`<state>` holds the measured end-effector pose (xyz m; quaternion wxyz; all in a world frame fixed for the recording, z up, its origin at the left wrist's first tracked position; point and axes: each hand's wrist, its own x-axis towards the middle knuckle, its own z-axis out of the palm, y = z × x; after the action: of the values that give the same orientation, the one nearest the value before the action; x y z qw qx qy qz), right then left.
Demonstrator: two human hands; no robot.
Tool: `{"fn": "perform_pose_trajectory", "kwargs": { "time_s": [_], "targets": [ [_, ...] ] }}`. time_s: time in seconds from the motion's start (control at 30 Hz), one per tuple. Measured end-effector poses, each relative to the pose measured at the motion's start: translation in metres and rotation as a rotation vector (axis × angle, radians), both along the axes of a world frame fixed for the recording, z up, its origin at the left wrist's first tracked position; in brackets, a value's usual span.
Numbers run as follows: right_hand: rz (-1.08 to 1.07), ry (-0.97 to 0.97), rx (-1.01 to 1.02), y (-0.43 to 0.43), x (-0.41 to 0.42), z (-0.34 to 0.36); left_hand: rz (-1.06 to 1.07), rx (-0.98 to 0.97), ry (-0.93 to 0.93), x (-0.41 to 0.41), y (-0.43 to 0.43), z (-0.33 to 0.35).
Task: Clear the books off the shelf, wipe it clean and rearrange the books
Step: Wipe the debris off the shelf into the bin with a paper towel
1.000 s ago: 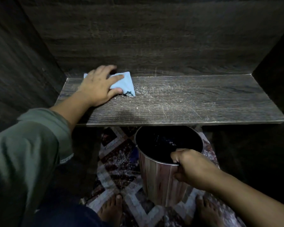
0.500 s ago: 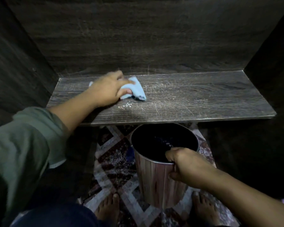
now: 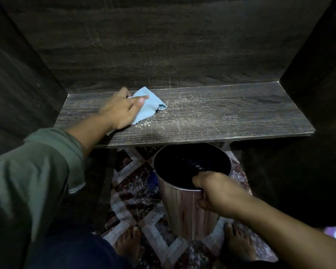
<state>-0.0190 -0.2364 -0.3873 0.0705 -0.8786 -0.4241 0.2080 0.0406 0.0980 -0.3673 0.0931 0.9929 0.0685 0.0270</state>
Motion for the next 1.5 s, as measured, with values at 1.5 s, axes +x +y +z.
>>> {"fn": "perform_pose_trajectory", "kwargs": {
  "time_s": [1.5],
  "targets": [
    [0.053, -0.145, 0.048, -0.030, -0.013, -0.008, -0.349, 0.051, -0.324, -0.055, -0.104, -0.010]
  ]
}}
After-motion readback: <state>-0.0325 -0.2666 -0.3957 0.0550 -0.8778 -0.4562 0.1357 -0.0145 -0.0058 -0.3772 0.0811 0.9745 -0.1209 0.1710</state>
